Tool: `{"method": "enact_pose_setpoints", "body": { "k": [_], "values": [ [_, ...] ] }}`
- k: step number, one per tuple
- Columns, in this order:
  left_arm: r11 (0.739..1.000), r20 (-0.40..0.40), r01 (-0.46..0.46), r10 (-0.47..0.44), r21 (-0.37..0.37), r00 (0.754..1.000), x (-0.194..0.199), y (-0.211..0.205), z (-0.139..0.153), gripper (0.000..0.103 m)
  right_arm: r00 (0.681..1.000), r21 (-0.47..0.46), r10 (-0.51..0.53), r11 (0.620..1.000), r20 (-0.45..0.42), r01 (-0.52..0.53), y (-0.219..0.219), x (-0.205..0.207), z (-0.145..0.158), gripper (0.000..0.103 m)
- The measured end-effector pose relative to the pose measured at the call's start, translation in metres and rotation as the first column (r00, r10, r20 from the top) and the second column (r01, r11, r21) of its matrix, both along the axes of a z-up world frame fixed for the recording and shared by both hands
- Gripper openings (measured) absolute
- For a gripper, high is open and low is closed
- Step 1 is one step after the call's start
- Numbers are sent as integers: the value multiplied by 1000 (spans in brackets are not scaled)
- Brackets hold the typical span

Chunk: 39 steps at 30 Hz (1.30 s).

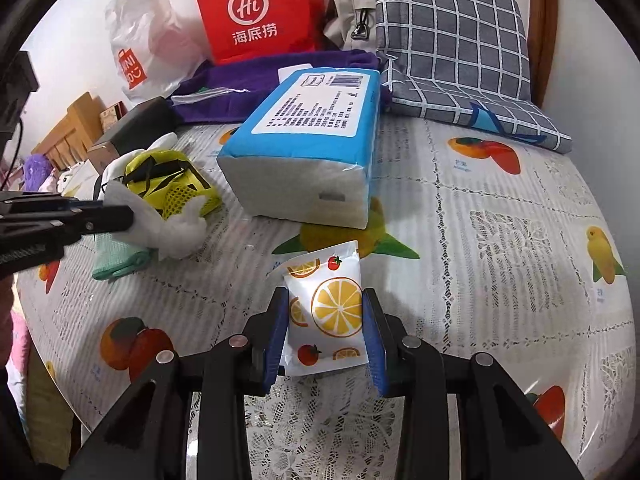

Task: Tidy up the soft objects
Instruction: 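Grasp the white tissue with the left tool while the right tool holds the snack packet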

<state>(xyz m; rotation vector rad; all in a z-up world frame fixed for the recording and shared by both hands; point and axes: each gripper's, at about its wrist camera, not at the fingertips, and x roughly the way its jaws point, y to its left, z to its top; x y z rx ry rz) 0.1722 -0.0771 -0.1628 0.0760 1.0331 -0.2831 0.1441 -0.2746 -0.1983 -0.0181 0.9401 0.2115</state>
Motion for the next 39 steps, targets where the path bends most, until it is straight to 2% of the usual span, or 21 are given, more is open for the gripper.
{"method": "enact_pose_setpoints", "body": {
  "k": [6,16,26,29,32,34,36,39],
  "values": [
    [999,49,-32,34,-27,998,-9,20,18,7,1000,-7,-3,1000,16,3,3,-5,13,36],
    [992,110,-93,102,-80,989,-20,53,45,7,996,-17,17,1000,83,-15,20,-13,53,36],
    [986,151,-130,145,-105,978,-22,78,70,7,991,-15,1,1000,131,1,26,-2,87,36],
    [987,133,-123,136,-100,982,-20,80,66,7,991,-20,11,1000,134,-8,31,0,89,36],
    [992,79,-91,99,-91,992,-19,74,50,7,992,-20,14,1000,122,-12,33,0,83,36],
    [994,47,-76,80,-84,996,-21,68,39,12,994,-19,16,1000,109,-14,34,-1,78,36],
    [996,28,-52,54,-69,998,-23,59,28,24,995,-19,17,1000,97,-15,35,-3,70,36],
    [998,-6,-27,27,-56,1000,-22,43,9,26,997,-18,19,1000,80,-18,36,-4,62,36]
  ]
}}
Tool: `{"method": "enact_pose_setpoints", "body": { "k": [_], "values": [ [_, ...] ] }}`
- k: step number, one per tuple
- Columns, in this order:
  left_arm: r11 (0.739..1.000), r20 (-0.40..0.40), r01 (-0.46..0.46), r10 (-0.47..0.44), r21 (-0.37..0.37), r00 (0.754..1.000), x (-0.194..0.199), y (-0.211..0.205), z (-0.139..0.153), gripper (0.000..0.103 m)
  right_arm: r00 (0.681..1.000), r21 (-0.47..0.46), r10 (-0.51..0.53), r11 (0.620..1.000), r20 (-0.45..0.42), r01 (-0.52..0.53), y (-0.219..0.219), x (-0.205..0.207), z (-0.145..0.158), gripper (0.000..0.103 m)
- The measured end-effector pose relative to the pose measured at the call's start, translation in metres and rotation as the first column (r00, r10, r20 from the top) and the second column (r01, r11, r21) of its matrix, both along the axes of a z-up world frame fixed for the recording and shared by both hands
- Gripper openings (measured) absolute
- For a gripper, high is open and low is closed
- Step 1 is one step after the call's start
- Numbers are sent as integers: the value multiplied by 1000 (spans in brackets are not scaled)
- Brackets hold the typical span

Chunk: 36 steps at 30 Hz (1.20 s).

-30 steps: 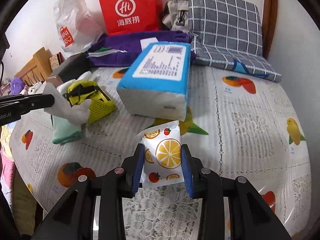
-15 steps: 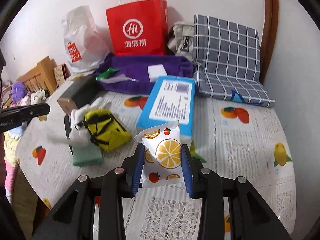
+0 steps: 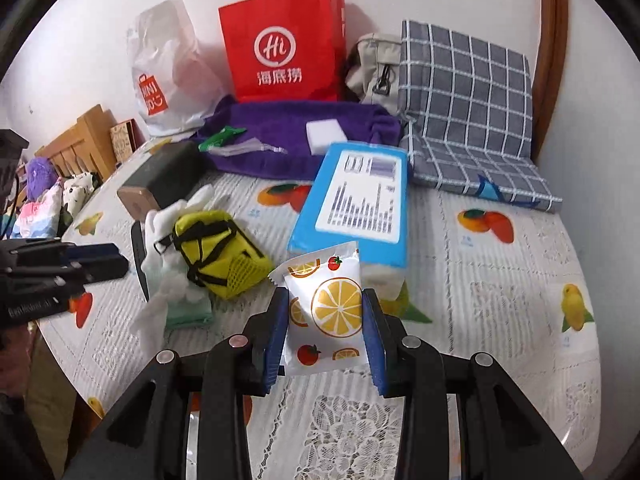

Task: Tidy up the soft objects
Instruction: 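Grasp the white tissue with the left tool while the right tool holds the snack packet, then carry the snack packet in the right tool and the tissue in the left tool to the towel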

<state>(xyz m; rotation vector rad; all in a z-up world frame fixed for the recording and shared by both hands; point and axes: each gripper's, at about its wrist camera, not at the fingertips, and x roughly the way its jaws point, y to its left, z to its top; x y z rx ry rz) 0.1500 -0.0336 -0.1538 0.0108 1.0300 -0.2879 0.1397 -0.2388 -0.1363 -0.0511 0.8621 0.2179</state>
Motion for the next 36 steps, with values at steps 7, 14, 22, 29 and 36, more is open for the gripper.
{"method": "enact_pose_setpoints", "body": {
  "k": [7,14,22,29,36],
  "values": [
    [999,-56,22,-20,42,998,13,-23,-34,26,1000,-3,-15,1000,-27,15,-12,0,-15,36],
    [1000,-82,0,2,16,997,25,-26,-50,34,997,7,-25,1000,-80,25,-22,4,-39,36],
    [999,-59,-17,15,-30,998,22,-10,-37,17,992,-8,-15,1000,-128,14,-19,3,-63,36],
    [999,4,-33,33,-32,999,14,-1,-8,17,997,2,-12,1000,-78,12,-17,-5,-38,36],
    [996,50,-82,83,-30,995,13,13,20,17,1000,-13,-3,1000,1,3,-10,-3,2,36]
  ]
}}
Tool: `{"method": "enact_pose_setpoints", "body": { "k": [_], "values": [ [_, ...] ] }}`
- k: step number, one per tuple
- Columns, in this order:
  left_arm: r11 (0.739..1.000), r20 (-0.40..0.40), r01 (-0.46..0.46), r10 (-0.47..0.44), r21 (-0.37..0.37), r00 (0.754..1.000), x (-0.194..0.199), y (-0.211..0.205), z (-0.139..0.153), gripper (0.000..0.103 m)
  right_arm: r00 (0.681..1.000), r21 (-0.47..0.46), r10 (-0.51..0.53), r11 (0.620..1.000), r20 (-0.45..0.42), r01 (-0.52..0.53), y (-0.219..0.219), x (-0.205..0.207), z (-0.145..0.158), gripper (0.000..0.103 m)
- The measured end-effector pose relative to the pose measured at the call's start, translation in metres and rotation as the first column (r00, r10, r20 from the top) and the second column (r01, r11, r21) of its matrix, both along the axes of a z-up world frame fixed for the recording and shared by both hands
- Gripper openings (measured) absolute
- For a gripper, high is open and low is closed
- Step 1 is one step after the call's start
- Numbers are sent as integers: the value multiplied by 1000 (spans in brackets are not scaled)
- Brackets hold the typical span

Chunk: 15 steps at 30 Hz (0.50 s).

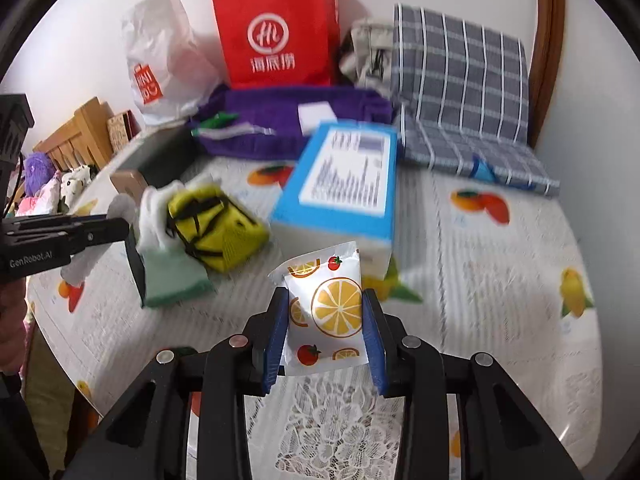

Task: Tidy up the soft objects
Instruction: 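Carry the snack packet in the right tool and the tissue in the left tool to the towel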

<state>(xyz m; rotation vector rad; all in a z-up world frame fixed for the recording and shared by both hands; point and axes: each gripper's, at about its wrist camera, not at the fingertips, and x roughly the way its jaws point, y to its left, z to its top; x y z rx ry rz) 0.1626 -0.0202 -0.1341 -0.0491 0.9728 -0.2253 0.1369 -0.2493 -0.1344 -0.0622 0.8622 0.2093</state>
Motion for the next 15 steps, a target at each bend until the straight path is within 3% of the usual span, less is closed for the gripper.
{"method": "enact_pose_setpoints", "body": {
  "k": [9,15],
  "values": [
    [996,79,-80,77,36,994,6,20,37,17,995,3,16,1000,103,-16,12,15,52,36],
    [993,123,-109,103,51,987,18,29,58,17,991,59,12,998,134,-20,16,35,76,36]
  ]
}}
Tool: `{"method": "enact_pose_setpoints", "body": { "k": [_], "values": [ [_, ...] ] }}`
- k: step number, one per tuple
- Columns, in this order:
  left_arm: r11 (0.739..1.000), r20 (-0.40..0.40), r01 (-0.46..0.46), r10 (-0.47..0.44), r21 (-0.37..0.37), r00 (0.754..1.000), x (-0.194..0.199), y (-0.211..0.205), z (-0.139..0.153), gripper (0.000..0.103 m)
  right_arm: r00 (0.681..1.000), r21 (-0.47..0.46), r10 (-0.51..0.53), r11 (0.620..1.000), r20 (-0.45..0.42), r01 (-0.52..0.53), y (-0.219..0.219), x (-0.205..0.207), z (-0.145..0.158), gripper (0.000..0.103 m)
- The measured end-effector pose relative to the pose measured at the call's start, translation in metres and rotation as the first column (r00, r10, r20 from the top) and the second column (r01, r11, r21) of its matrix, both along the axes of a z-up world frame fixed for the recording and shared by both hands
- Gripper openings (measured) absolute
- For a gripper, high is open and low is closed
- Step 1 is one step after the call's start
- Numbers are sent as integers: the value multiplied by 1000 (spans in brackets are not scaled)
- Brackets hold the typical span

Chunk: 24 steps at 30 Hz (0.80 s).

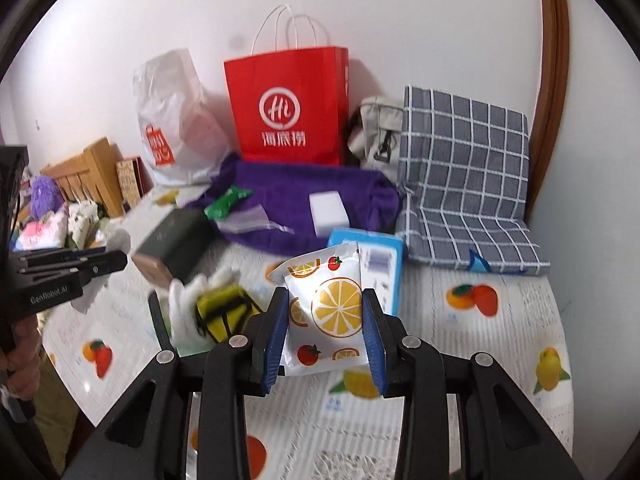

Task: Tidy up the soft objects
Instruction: 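Carry the snack packet in the right tool and the tissue in the left tool to the towel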

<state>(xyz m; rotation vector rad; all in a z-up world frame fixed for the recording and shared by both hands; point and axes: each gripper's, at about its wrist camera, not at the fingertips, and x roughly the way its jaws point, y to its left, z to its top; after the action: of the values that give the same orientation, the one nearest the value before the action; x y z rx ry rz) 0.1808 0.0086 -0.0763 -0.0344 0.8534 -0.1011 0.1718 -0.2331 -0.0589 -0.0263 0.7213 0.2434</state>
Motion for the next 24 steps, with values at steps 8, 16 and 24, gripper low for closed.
{"method": "enact_pose_setpoints", "body": {
  "k": [8,16,24],
  "values": [
    [999,17,-46,46,-13,999,34,20,11,17,1000,1,-29,1000,10,29,4,42,10,36],
    [998,17,-67,67,3,998,79,27,13,17,999,6,-28,1000,17,28,6,91,18,36],
    [997,18,-75,75,27,997,120,26,14,17,999,21,-39,999,9,39,6,136,17,36]
  ]
}}
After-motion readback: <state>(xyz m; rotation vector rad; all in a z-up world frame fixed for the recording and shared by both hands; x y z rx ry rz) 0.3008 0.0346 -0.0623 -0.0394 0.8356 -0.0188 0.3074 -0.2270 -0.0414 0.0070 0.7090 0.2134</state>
